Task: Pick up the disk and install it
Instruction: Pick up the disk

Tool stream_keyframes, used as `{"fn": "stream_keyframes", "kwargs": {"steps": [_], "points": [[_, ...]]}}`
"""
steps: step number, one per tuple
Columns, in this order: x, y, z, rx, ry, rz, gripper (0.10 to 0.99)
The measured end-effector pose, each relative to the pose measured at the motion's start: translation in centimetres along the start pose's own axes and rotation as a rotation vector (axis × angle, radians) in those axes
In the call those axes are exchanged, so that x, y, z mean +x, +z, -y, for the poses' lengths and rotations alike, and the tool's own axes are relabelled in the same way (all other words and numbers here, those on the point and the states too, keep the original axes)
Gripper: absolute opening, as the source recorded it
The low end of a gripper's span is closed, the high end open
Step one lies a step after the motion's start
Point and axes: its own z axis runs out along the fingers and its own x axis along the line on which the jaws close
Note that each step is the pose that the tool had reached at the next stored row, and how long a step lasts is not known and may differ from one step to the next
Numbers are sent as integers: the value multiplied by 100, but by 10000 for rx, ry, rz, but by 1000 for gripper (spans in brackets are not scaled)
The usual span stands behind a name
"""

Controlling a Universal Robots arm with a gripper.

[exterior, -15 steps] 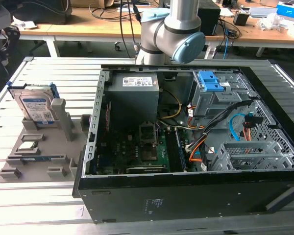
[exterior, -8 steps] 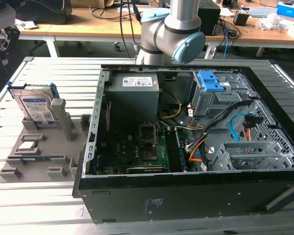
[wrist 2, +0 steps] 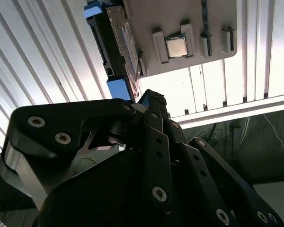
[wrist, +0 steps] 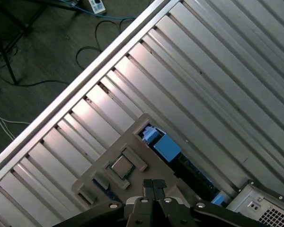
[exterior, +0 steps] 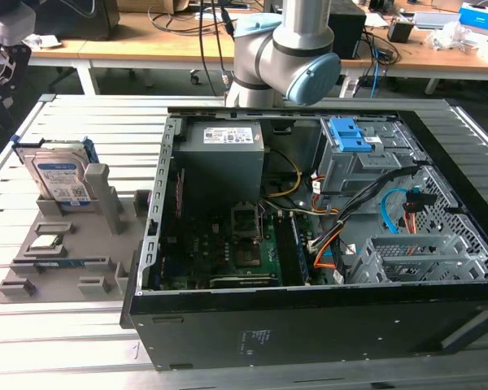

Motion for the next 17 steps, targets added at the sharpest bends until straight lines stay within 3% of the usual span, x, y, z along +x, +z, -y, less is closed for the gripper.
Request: {"fn": "stream_keyframes", "kwargs": {"steps": [11, 17], "points": [[0, 0, 0, -51, -2129, -78, 106], [0, 0, 0, -95, -3924, -143, 106]]}}
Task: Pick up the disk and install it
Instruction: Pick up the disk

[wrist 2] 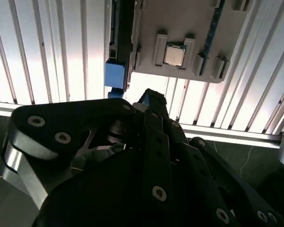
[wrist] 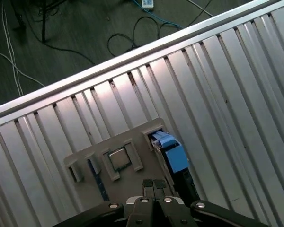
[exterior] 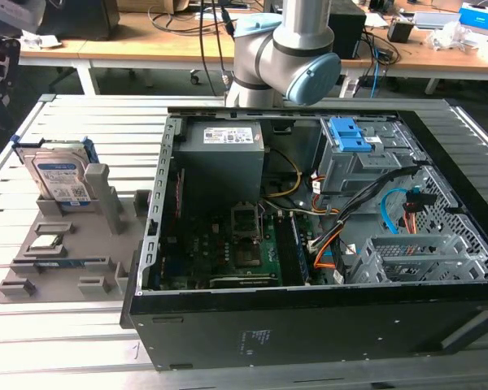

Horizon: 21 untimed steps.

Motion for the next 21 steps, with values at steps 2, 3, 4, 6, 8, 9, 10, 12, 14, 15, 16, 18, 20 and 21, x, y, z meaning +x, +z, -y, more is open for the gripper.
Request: {"fn": "stream_keyframes", "kwargs": {"steps": [2, 3, 4, 6, 8, 9, 10, 12, 14, 15, 16, 18, 20, 21], "points": [[0, 0, 0, -10, -442, -16, 106], [0, 0, 0, -14, -588, -21, 106], [0, 0, 0, -18, -772, -28, 106], [0, 0, 0, -28, -1185, -44, 106], [0, 0, 0, -37, -1539, -57, 106], [0, 0, 0, -40, -1700, -62, 106], [0, 0, 0, -47, -1981, -72, 106], [0, 0, 0, -58, -2419, -88, 106], [0, 0, 0, -67, -2782, -102, 106], [0, 0, 0, -73, -3082, -112, 106], [0, 0, 0, -82, -3431, -125, 106], [0, 0, 0, -91, -3786, -138, 106], [0, 0, 0, -109, -4577, -166, 106], [0, 0, 0, -113, -4711, -172, 106]]}}
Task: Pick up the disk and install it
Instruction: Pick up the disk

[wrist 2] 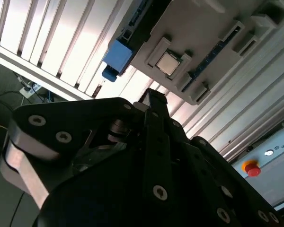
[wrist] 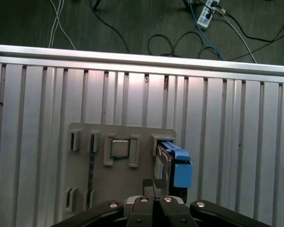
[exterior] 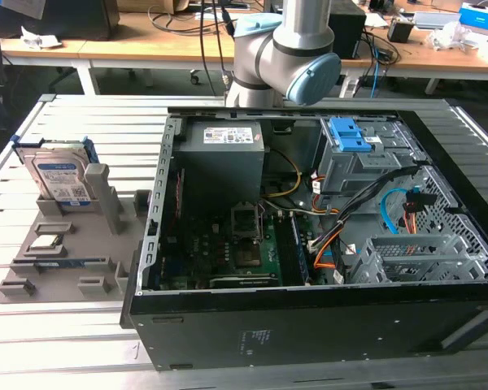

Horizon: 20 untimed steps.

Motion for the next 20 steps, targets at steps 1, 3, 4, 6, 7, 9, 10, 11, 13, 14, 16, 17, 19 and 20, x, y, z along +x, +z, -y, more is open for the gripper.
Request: {"fn": "stream_keyframes", "kwargs": {"steps": [1, 3, 4, 6, 7, 9, 10, 11, 13, 14, 16, 17, 19, 20], "points": [[0, 0, 0, -4, -158, -6, 106], [0, 0, 0, -15, -621, -22, 106], [0, 0, 0, -18, -751, -27, 106], [0, 0, 0, -29, -1224, -44, 106], [0, 0, 0, -33, -1356, -49, 106], [0, 0, 0, -40, -1663, -60, 106], [0, 0, 0, -45, -1887, -69, 106], [0, 0, 0, -48, -2034, -74, 106], [0, 0, 0, -63, -2638, -96, 106], [0, 0, 0, -72, -3044, -110, 106], [0, 0, 0, -89, -3732, -135, 106], [0, 0, 0, -95, -3955, -144, 106], [0, 0, 0, -107, -4468, -162, 106], [0, 0, 0, -111, -4660, -169, 106]]}}
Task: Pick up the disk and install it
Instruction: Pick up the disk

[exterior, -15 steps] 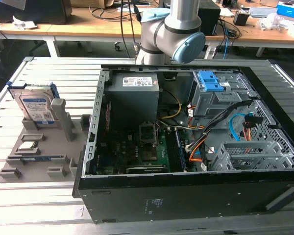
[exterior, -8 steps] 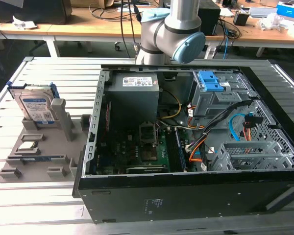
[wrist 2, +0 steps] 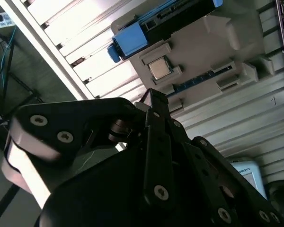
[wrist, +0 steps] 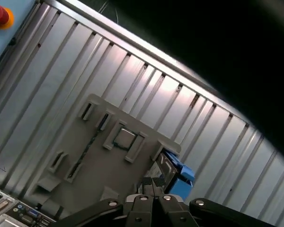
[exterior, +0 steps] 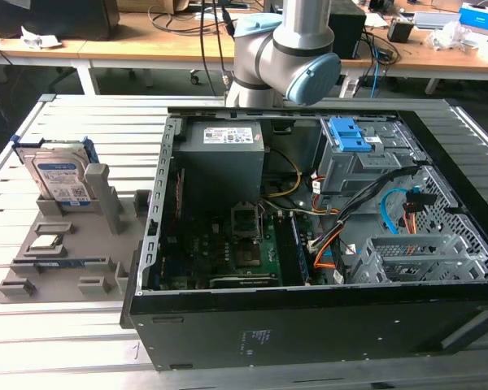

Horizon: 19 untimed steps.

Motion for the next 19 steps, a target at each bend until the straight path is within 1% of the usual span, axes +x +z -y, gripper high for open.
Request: {"fn": "stream_keyframes", "kwargs": {"steps": [9, 15, 18, 19], "points": [[0, 0, 0, -35, -1442, -52, 106], [0, 0, 0, -81, -3370, -122, 106], [0, 0, 0, -81, -3373, -123, 106], [0, 0, 0, -82, -3154, -123, 106]]}}
